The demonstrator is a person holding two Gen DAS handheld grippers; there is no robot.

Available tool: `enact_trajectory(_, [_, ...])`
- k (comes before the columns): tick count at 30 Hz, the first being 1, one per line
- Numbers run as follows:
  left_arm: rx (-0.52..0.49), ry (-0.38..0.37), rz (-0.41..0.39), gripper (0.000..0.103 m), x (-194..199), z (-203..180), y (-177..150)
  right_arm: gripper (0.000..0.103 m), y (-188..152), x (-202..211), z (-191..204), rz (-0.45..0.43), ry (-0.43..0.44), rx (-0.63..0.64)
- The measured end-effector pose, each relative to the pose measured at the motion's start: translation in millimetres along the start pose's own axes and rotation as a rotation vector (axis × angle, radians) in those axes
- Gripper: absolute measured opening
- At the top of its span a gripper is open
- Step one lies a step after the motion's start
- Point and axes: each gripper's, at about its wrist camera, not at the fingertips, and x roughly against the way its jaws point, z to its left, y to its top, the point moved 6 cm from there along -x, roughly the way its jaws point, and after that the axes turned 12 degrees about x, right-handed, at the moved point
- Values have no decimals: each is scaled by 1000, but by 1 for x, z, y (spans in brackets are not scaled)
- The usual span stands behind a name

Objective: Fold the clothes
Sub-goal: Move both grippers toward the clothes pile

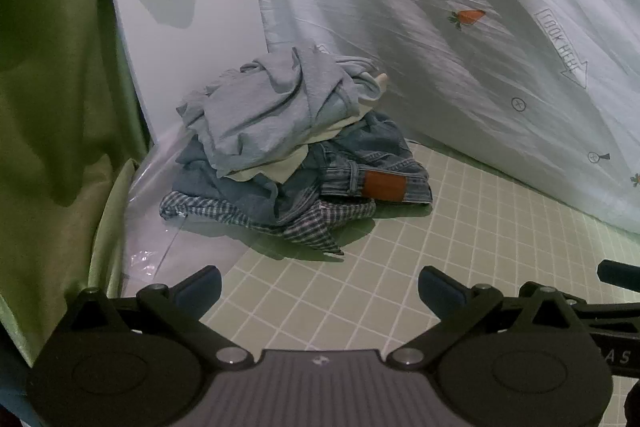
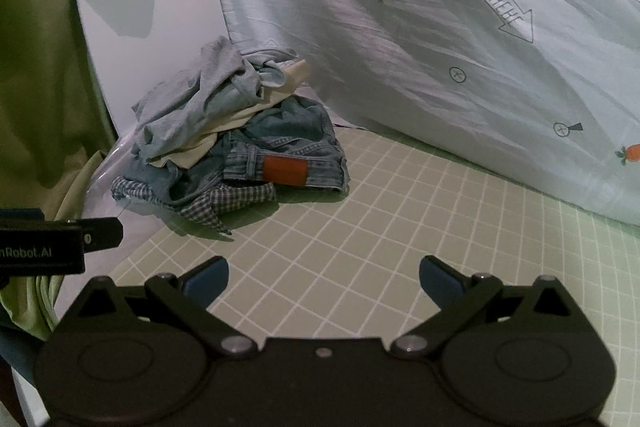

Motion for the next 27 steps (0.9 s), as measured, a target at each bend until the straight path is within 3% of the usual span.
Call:
enact_trajectory(20, [4, -31, 18, 103, -6, -9, 1, 103, 0, 0, -11, 16, -13, -28])
enact_trajectory(27, [-15, -6, 12, 103, -9, -8, 1, 103, 0, -3, -10, 24, -10, -30])
